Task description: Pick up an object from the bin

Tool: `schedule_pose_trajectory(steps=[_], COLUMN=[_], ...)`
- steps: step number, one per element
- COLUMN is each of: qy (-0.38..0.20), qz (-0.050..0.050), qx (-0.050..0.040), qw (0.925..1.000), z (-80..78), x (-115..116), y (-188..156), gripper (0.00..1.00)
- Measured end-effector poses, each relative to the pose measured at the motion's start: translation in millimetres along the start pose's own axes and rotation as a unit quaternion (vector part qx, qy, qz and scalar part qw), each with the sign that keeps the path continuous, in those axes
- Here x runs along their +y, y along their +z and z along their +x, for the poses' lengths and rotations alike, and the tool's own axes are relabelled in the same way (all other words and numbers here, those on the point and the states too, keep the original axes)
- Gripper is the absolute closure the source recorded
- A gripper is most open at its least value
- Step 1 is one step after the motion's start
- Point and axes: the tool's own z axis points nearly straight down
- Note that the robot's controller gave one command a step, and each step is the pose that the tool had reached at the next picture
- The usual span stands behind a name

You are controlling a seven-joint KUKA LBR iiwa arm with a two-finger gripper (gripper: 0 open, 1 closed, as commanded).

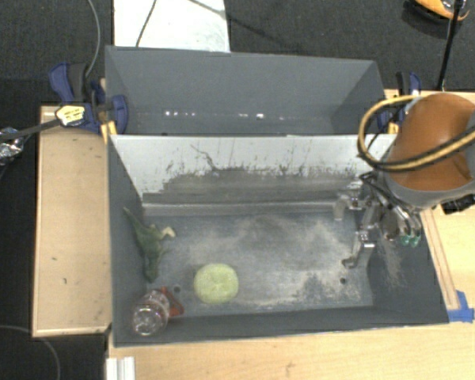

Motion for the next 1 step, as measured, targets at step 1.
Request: schedule_pose_trajectory(steps=[1], qy=[-0.001], qz=[0.001], qx=[-0.0039], qw=[1.0000], z=[-1.9], x=[0.1], y=[-4.0], gripper=[0.00])
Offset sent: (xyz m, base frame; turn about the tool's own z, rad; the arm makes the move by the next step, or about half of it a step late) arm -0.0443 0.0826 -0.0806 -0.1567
